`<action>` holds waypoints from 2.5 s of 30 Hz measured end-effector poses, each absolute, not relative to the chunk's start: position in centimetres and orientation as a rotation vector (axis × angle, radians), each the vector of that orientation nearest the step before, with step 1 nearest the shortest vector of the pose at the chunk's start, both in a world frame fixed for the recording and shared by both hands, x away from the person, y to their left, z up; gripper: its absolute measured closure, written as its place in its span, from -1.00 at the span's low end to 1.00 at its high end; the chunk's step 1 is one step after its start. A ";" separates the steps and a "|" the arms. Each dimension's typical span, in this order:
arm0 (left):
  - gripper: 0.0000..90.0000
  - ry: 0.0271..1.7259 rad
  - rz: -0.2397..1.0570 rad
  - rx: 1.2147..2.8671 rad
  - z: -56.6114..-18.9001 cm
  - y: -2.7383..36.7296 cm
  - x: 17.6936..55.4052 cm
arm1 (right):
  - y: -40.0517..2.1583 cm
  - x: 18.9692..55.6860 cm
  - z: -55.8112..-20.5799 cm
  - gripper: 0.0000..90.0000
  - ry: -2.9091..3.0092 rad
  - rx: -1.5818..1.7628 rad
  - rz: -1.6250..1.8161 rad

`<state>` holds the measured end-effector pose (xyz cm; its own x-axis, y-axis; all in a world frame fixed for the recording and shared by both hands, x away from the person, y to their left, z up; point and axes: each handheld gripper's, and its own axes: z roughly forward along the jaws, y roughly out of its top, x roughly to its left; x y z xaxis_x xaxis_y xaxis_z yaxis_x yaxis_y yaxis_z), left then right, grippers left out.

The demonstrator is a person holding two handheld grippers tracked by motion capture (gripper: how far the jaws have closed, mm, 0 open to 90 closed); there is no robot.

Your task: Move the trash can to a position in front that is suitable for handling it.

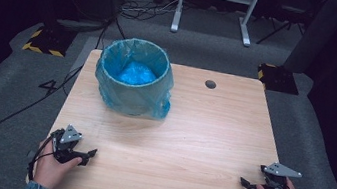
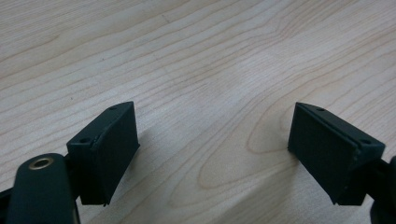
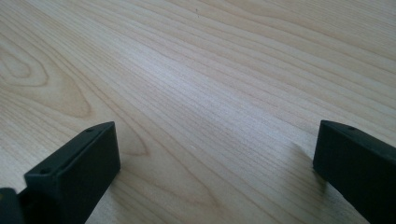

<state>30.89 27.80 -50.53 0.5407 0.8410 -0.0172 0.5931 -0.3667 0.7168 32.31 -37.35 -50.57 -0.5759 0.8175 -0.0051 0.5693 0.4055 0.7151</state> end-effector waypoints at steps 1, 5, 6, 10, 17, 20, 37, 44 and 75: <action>-0.65 1.154 0.466 2.095 -50.5 27.8 30.9 | -37.4 32.3 -50.6 -0.99 2.312 1.196 0.970; -0.55 1.172 0.440 2.080 -50.3 28.0 30.9 | -37.4 32.3 -50.6 -0.99 2.313 1.197 0.969; -0.49 1.173 0.421 2.070 -50.0 28.1 31.0 | -37.4 32.3 -50.6 -0.99 2.312 1.196 0.970; -0.48 1.160 0.435 2.054 -49.3 28.1 30.8 | -37.4 32.3 -50.6 -0.99 2.312 1.196 0.969; -0.35 1.078 0.470 1.978 -46.2 27.0 29.4 | -37.4 32.3 -50.6 -0.99 2.312 1.196 0.970; -0.37 1.034 0.472 1.948 -43.6 26.6 28.7 | -37.4 32.3 -50.6 -0.99 2.312 1.196 0.970; -0.38 0.955 0.552 1.867 -37.7 26.4 29.8 | -37.3 32.3 -50.6 -0.99 2.311 1.196 0.968; -0.40 0.933 0.588 1.834 -35.7 26.3 31.2 | -37.3 32.3 -50.6 -0.99 2.310 1.195 0.967; -0.37 0.976 0.696 1.791 -33.2 26.8 42.0 | -37.3 32.3 -50.6 -0.99 2.311 1.196 0.970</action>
